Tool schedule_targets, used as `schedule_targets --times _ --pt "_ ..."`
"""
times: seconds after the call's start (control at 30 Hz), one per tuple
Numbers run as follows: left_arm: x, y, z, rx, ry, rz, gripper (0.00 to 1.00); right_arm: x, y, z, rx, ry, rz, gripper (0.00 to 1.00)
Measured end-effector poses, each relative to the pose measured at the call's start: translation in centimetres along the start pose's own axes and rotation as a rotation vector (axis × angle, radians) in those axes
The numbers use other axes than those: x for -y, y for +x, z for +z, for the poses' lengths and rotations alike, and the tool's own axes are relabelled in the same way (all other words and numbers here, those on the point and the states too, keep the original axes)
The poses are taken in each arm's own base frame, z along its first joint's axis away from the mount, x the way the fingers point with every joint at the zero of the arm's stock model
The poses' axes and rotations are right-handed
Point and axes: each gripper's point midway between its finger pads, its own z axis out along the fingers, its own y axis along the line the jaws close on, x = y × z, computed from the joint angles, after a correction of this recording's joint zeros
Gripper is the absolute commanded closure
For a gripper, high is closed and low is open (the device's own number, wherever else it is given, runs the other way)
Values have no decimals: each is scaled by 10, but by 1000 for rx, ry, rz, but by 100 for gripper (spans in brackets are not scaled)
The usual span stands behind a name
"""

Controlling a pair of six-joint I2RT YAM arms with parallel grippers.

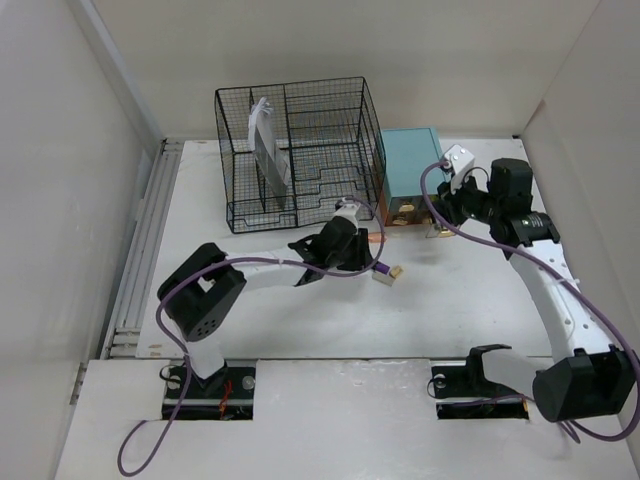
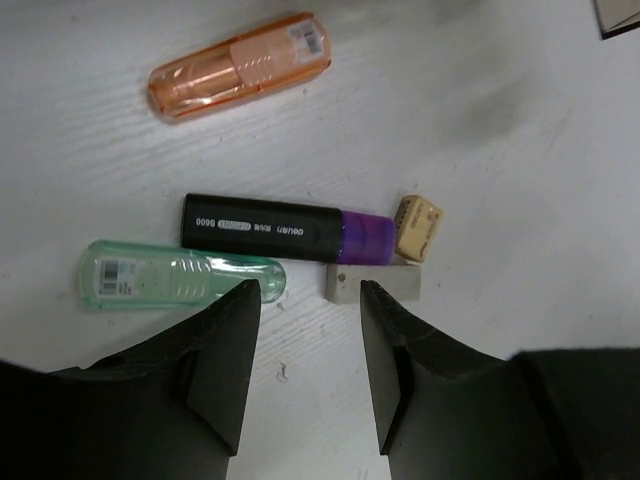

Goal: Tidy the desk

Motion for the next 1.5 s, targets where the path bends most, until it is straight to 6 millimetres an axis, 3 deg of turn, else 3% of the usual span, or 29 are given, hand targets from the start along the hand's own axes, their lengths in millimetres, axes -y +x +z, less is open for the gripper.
schedule_targets --times 0.43,0.57,0.7,0.8,0.9,0.97,1.0,1.03,1.07,1.2,1.23,1.27,1.33,1.4,1.5 --pt "34 -8 10 -12 -136 -141 56 4 -5 -9 25 15 5 75" --pt "27 -2 16 -27 -179 -149 56 -2 -11 -15 57 -19 -34 71" --pt "11 -1 11 -14 -238 -142 58 -29 -11 -21 85 -163 -131 61" --pt "-10 -4 -19 42 -274 -155 51 -52 3 -20 66 -301 -169 58" --pt "-29 -17 -78 171 -229 -176 31 -74 24 -5 -1 -420 -174 57" --pt "-26 -36 -120 297 -134 -185 27 -91 37 6 -54 -476 -188 55" --pt "-20 -47 -140 364 -77 -188 36 -101 43 11 -80 -497 -197 54" --pt "-13 -59 -159 430 -17 -188 90 -113 48 15 -104 -521 -206 54" --pt "-8 -68 -175 484 30 -188 100 -124 53 19 -130 -534 -226 54" --pt "-7 -87 -208 592 80 -161 100 -158 69 39 -230 -548 -276 49" --pt "-8 -88 -210 597 76 -154 84 -162 74 48 -257 -538 -274 49" --pt "-10 -87 -210 596 66 -144 58 -164 80 57 -289 -527 -268 49" --pt "-18 -79 -206 565 30 -131 20 -165 97 73 -363 -498 -250 47" --pt "-26 -69 -201 526 -9 -121 8 -163 116 86 -439 -464 -230 45" --pt "-30 -66 -205 523 -20 -122 2 -159 137 99 -525 -412 -204 43"
